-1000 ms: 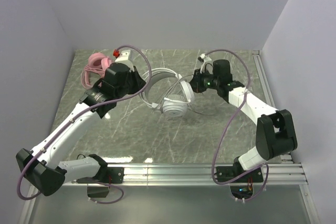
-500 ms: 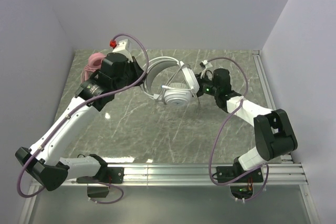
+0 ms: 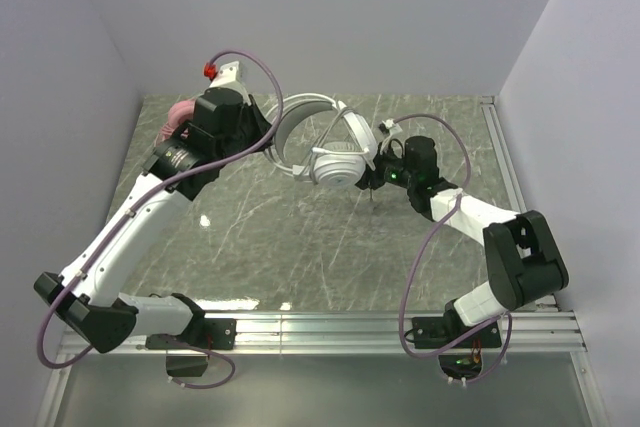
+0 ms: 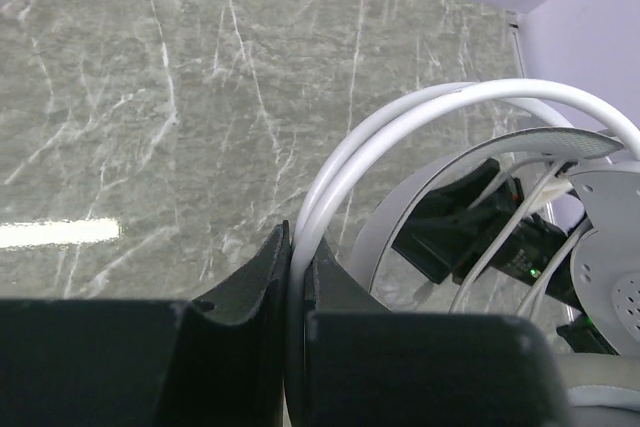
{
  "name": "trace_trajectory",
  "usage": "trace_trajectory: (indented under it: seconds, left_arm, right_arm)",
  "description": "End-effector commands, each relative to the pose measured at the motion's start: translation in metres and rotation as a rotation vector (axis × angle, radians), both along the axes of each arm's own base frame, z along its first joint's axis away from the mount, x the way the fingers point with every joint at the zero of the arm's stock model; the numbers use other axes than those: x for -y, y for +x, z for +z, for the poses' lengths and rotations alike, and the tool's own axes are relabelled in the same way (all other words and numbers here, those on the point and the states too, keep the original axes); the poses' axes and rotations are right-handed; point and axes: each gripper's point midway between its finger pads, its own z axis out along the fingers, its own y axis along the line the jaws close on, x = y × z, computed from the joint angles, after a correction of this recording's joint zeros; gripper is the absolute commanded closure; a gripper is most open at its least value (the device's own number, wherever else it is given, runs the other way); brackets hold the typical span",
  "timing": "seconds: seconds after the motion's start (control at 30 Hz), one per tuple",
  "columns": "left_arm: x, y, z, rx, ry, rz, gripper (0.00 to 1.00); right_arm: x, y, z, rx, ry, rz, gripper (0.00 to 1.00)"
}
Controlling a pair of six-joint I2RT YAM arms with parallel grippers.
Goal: Wrap the headphones
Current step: Wrap the headphone cable with the right arm
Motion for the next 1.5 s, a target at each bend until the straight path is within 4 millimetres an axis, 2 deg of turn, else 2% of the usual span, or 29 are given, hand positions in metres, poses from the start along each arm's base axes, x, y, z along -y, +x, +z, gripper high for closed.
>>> trace_trajectory:
  seconds: [0.0, 0.03, 0.1, 0.13, 0.2, 0.53, 0.9, 1.23, 1.47]
  left_arm:
    - [0.002, 0.01, 0.052, 0.117, -0.102, 0.036, 1.0]
    - [0.002, 0.011, 0.059, 0.131, -0.106, 0.032, 1.0]
    - [0.002, 0.016, 0.058, 0.12, -0.09, 0.038, 1.0]
    - [-0.001, 0.018, 0.065, 0.13, -0.089, 0.047, 1.0]
    - [-0.002, 0.024, 0.061, 0.113, -0.07, 0.05, 1.0]
    - [-0.005, 0.044, 0.078, 0.121, -0.099, 0.042, 1.0]
    - [-0.024, 0.075, 0.069, 0.094, -0.064, 0.105, 1.0]
    - [-0.032, 0.075, 0.086, 0.115, -0.097, 0.104, 1.0]
    - [-0.039, 0.072, 0.094, 0.128, -0.106, 0.112, 1.0]
  right_arm:
    - [-0.002, 0.0, 0.029, 0.103, 0.029, 0.003, 0.54]
    - [-0.002, -0.001, 0.028, 0.1, 0.029, 0.004, 0.54]
    - [-0.003, -0.002, 0.029, 0.104, 0.034, 0.011, 0.54]
    - [-0.004, -0.004, 0.03, 0.105, 0.039, 0.021, 0.54]
    - [-0.006, -0.006, 0.032, 0.109, 0.046, 0.033, 0.53]
    - [-0.012, -0.013, 0.035, 0.113, 0.046, 0.058, 0.53]
    - [-0.013, -0.015, 0.032, 0.11, 0.039, 0.06, 0.51]
    - [-0.003, 0.001, 0.007, 0.067, -0.044, -0.052, 0.51]
    - [-0.002, 0.001, -0.002, 0.059, -0.063, -0.09, 0.59]
